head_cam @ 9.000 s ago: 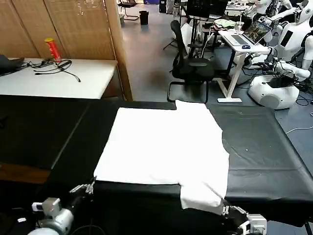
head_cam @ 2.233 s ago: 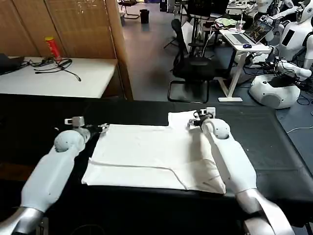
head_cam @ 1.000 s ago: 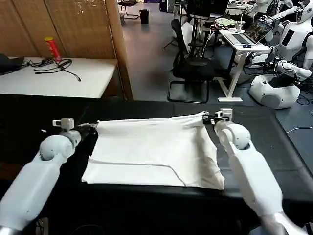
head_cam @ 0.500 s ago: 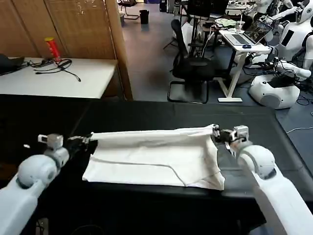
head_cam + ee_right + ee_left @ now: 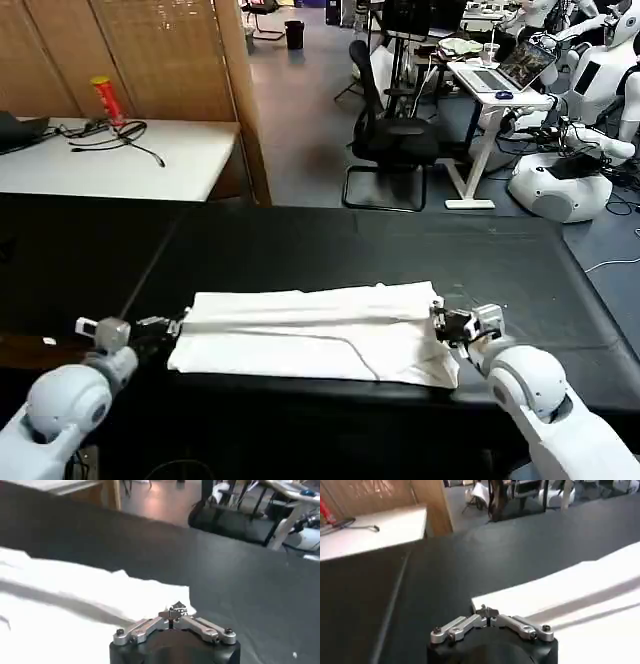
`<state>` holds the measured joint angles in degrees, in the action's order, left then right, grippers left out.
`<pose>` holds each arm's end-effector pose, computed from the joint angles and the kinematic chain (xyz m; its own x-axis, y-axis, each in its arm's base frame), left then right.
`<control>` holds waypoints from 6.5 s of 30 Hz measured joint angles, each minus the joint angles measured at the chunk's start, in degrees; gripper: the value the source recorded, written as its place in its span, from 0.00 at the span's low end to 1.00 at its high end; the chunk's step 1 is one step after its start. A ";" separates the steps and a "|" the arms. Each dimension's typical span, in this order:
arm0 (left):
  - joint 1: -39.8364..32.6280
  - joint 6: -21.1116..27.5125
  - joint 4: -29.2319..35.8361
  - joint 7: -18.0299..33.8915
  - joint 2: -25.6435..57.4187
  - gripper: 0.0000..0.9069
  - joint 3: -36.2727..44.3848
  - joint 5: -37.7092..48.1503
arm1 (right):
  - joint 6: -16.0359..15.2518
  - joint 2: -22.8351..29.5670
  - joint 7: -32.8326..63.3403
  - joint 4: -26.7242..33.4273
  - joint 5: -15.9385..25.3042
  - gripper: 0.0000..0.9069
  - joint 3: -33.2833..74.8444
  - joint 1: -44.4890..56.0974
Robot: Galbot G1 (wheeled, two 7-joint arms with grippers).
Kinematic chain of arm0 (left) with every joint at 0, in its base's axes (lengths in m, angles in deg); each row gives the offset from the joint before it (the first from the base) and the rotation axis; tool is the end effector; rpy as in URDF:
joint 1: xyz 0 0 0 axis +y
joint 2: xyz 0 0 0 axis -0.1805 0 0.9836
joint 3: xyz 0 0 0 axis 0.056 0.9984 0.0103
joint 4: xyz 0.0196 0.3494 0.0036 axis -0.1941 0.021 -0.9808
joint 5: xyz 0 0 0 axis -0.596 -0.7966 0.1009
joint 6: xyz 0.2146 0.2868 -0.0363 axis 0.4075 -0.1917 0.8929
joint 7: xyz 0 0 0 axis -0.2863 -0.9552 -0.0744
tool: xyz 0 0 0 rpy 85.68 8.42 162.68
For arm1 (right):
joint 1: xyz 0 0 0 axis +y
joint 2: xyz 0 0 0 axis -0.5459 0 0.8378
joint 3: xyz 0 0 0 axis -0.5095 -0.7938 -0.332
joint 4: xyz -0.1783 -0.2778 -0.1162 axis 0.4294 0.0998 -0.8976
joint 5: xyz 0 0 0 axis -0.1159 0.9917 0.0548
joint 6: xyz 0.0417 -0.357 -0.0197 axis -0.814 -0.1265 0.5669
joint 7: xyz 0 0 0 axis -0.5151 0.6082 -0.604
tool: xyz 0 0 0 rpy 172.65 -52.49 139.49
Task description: Fold and organize the clothes.
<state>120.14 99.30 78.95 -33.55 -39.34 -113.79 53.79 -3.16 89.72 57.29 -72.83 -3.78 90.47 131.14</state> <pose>0.2669 0.1622 -0.2361 -0.8253 0.1311 0.5493 0.2485 0.9577 0.1449 0.2937 -0.0823 -0.2332 -0.8004 -0.1702 0.5748 -0.2775 0.9551 -0.1036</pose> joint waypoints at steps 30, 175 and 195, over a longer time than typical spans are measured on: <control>2.05 1.40 2.82 0.28 -4.21 0.97 -3.34 -4.71 | 0.00 1.76 0.80 -7.72 -1.47 0.97 6.23 7.69; -2.83 -12.81 -11.93 -5.23 -27.01 0.00 -3.33 -10.14 | 10.64 21.39 0.19 -6.56 9.29 0.97 13.73 8.18; -1.97 -23.06 -15.94 -5.19 -9.29 0.00 -12.42 -32.57 | 10.63 21.63 0.25 -9.20 9.06 0.97 14.40 9.34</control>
<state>118.17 76.24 63.01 -38.74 -48.63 -126.21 21.22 7.47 111.35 57.54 -82.03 5.28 104.88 140.48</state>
